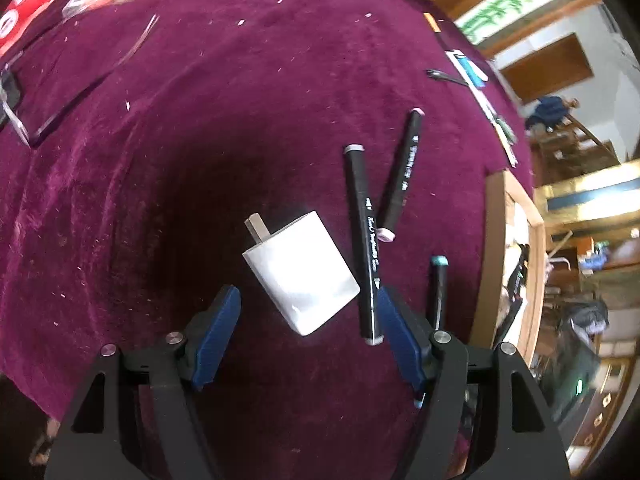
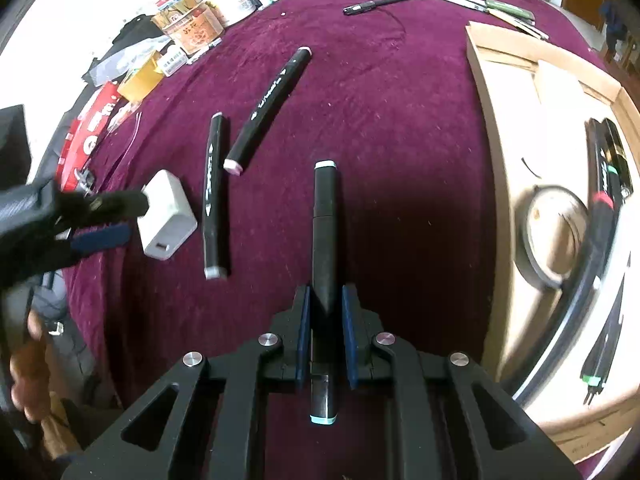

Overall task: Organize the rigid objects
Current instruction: 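Grasp the white charger block with the left tool, then carry the white charger with the left tool while the right tool carries the marker to the tray, then lower and open the left tool in the tray while the right tool releases its marker, then move both open tools back to the black markers on the table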

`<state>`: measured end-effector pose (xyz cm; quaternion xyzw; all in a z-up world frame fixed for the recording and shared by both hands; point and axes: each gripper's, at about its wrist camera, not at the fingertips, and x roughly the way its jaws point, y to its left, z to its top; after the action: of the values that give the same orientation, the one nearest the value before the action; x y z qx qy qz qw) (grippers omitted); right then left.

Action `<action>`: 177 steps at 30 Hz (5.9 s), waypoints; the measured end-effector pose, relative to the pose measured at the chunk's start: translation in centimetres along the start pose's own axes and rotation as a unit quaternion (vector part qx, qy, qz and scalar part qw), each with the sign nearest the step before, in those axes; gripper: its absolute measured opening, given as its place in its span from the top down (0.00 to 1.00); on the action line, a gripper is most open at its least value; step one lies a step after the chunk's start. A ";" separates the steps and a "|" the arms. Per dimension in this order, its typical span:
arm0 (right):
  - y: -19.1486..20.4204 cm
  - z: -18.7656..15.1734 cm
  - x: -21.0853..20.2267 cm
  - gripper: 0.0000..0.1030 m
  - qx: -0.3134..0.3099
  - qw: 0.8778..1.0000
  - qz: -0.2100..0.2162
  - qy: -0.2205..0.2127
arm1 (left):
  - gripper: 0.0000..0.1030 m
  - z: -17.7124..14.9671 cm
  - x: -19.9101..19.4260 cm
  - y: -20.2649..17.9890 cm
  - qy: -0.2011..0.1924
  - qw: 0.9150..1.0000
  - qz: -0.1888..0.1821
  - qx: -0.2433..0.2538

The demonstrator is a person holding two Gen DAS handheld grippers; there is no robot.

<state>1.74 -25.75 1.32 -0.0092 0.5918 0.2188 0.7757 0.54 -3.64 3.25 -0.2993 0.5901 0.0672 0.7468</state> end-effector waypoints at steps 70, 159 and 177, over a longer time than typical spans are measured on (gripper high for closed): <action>-11.8 -2.6 -11.0 0.87 0.162 0.978 -0.003 -0.133 | 0.55 -6.8 -0.3 -16.2 -0.079 0.934 -0.051 0.345; -17.2 -3.1 -11.7 0.85 0.208 0.968 -0.060 -0.128 | 0.55 -14.2 4.2 -27.3 -0.104 0.864 -0.013 0.493; -10.2 -0.7 -12.1 0.80 0.172 0.972 -0.028 -0.159 | 0.55 -8.8 0.4 -19.8 -0.115 0.911 -0.016 0.396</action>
<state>2.19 -39.15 9.74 0.1428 0.4889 0.0904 0.8558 2.21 -24.43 9.08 0.0214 0.4733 -0.1492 0.8679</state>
